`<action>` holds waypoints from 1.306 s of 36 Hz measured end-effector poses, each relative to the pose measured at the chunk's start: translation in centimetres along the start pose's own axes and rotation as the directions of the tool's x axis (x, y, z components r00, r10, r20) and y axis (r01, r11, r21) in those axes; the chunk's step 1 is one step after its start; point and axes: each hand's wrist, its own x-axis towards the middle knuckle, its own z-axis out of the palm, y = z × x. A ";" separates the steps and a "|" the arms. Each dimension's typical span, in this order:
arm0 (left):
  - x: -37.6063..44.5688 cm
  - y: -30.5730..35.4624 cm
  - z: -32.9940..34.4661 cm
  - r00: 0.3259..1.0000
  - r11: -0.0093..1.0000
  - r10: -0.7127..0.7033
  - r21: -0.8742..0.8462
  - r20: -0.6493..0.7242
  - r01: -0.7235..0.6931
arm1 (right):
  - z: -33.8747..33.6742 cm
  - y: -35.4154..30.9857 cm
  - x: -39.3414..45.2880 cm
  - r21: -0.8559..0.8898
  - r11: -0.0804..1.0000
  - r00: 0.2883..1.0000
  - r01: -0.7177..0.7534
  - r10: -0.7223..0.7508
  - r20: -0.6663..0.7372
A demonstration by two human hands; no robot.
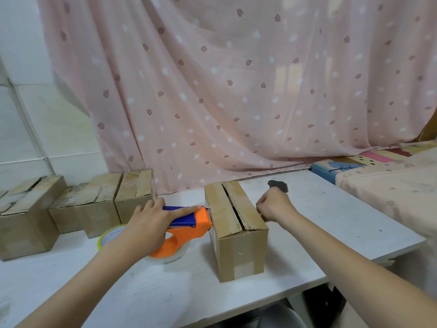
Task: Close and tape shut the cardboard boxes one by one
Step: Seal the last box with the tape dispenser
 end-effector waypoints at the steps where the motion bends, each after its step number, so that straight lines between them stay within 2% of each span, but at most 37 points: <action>1: -0.1 0.0 -0.1 1.000 1.000 -0.005 0.003 0.005 0.005 | -0.4 -0.5 -0.2 -0.009 0.997 0.993 0.077 -0.078 -0.087; 3: -0.2 0.0 -0.1 1.000 1.000 -0.011 0.000 0.007 0.011 | -1.3 -1.9 -1.5 -0.080 0.963 0.936 0.256 -0.268 -0.229; 4: -0.2 0.0 0.1 1.000 1.000 -0.012 -0.005 0.005 0.012 | -1.6 -2.7 -2.4 -0.153 0.927 0.898 0.343 -0.371 -0.238; 6: -0.3 0.2 0.3 1.000 1.000 -0.014 -0.008 -0.003 0.014 | -1.2 -4.2 -5.1 -0.301 0.818 0.833 0.490 -0.541 -0.112; 8: -0.4 0.2 0.5 1.000 1.000 -0.023 -0.013 -0.005 0.023 | 0.1 -4.5 -7.2 -0.385 0.714 0.793 0.585 -0.603 0.087; 11: -0.5 0.0 0.4 0.999 0.999 -0.031 -0.006 -0.009 0.031 | 1.8 -3.3 -8.8 -0.499 0.619 0.784 0.606 -0.572 0.242; 15: -0.6 -0.1 0.5 0.999 1.000 -0.030 -0.006 -0.025 0.030 | 2.3 -2.8 -9.3 -0.539 0.571 0.767 0.619 -0.587 0.260; 20: -0.5 0.2 1.0 0.999 0.999 -0.018 -0.027 -0.051 0.017 | 2.5 -2.3 -8.8 -0.558 0.584 0.795 0.589 -0.545 0.267; 25: -0.8 -0.3 0.9 0.997 0.997 -0.017 -0.074 -0.077 0.011 | 2.3 -2.2 -9.2 -0.543 0.590 0.792 0.598 -0.538 0.288; 28: -1.2 -1.6 1.2 0.992 0.991 -0.009 -0.130 -0.123 -0.007 | 2.2 -2.2 -9.1 -0.552 0.585 0.796 0.594 -0.528 0.297; 31: -1.7 -3.0 2.4 0.984 0.995 -0.010 -0.104 -0.176 -0.008 | 2.3 -2.3 -9.1 -0.556 0.591 0.802 0.585 -0.524 0.288; 33: -2.3 -3.5 2.4 0.989 0.994 -0.015 -0.106 -0.150 -0.001 | 2.4 -2.3 -9.1 -0.556 0.594 0.804 0.581 -0.525 0.279; 35: -3.1 -3.6 1.4 0.997 0.990 -0.055 -0.131 -0.062 0.046 | 2.4 -2.3 -9.2 -0.559 0.595 0.806 0.578 -0.524 0.275; 40: -5.0 -5.0 1.4 0.993 0.991 -0.114 -0.075 0.019 0.115 | 2.3 -2.5 -9.4 -0.576 0.581 0.803 0.576 -0.534 0.264; 43: -5.1 -5.3 1.9 0.998 0.998 -0.059 0.017 -0.020 0.059 | 2.4 -2.5 -9.3 -0.584 0.576 0.805 0.572 -0.531 0.265; 47: -4.3 -3.8 0.4 0.999 0.998 -0.024 0.062 0.025 0.022 | 2.5 -2.4 -9.3 -0.579 0.584 0.807 0.568 -0.533 0.253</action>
